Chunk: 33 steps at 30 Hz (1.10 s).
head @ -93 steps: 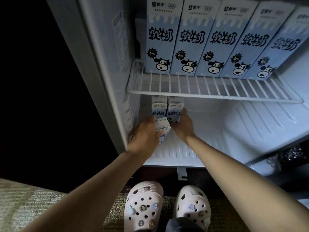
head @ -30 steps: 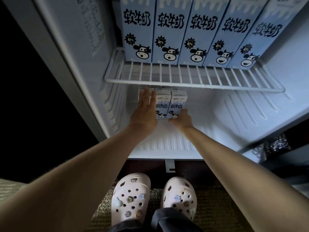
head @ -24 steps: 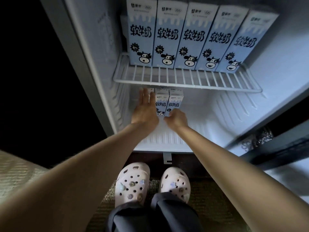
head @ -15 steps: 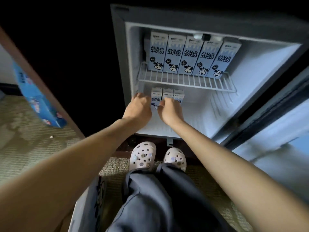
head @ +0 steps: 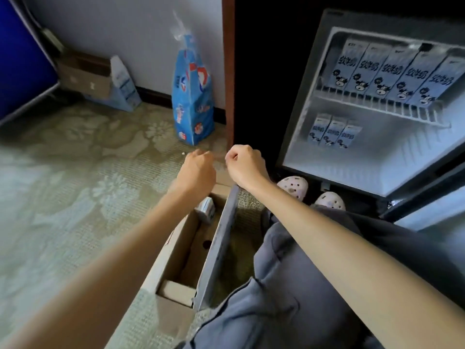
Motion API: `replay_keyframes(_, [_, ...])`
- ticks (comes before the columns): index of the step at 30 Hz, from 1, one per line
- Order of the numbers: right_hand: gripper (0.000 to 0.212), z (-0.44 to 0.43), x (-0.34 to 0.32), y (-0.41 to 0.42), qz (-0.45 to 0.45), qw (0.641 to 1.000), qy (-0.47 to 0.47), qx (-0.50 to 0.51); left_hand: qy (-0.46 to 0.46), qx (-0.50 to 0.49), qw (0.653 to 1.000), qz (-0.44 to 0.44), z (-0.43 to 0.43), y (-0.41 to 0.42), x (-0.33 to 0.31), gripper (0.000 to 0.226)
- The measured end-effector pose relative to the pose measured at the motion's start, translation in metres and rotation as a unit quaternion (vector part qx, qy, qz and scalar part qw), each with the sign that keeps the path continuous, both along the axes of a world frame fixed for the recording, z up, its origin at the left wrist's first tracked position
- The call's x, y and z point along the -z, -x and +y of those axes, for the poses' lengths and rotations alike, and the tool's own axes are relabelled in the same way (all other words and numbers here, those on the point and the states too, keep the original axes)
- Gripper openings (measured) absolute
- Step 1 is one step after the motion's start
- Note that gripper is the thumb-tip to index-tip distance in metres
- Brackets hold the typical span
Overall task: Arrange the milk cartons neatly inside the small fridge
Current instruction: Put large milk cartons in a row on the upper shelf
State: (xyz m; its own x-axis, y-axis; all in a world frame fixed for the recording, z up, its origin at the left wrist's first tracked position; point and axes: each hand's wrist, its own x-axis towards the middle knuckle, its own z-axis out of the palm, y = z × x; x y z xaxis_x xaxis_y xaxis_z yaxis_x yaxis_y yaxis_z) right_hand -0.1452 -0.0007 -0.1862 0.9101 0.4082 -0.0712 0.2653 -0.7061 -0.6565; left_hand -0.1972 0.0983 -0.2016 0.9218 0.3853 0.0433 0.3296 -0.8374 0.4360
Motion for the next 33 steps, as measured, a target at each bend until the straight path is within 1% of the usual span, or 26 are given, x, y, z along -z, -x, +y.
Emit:
replay_keyframes(2, [0.026,0.012,0.020,0.014,0.043,0.998,0.034,-0.033,0.015,-0.036,0.998,0.050,0.011,0.021,0.018,0.036])
replay_keyframes(6, [0.028,0.010,0.047,0.017,0.125,0.979,0.114,-0.118,0.032,-0.052,0.989,0.136,0.024,0.039,0.058,0.025])
replay_keyframes(9, [0.030,0.007,0.059,0.003,0.133,0.971,0.145,-0.134,0.058,-0.054,0.973,0.218,0.024,0.035,0.077,0.031])
replay_keyframes(12, [0.030,0.009,0.078,-0.015,0.119,0.973,0.157,-0.119,0.037,-0.035,0.963,0.263,0.027,0.023,0.091,0.033])
replay_keyframes(15, [0.029,0.012,0.108,-0.026,0.128,0.960,0.206,-0.138,0.005,-0.003,0.958,0.285,0.035,0.010,0.108,0.042])
replay_keyframes(17, [0.033,0.016,0.127,-0.028,0.147,0.945,0.234,-0.178,-0.018,0.026,0.954,0.299,0.036,0.004,0.117,0.049])
replay_keyframes(20, [0.038,0.023,0.140,-0.029,0.141,0.923,0.271,-0.235,-0.094,0.065,0.944,0.310,0.038,-0.001,0.132,0.061])
replay_keyframes(22, [0.034,0.026,0.141,-0.031,0.113,0.916,0.289,-0.255,-0.134,0.077,0.938,0.310,0.039,-0.001,0.142,0.069])
replay_keyframes(24, [0.026,0.028,0.142,-0.032,0.096,0.914,0.299,-0.256,-0.150,0.072,0.937,0.309,0.040,0.001,0.149,0.073])
replay_keyframes(26, [0.019,0.029,0.142,-0.033,0.085,0.912,0.311,-0.256,-0.164,0.066,0.937,0.300,0.040,0.001,0.153,0.069])
replay_keyframes(30, [0.030,0.028,0.142,-0.033,0.078,0.909,0.315,-0.262,-0.187,0.083,0.934,0.294,0.042,-0.002,0.157,0.053])
replay_keyframes(33, [0.034,0.026,0.141,-0.032,0.079,0.904,0.320,-0.273,-0.187,0.097,0.933,0.293,0.046,-0.005,0.155,0.052])
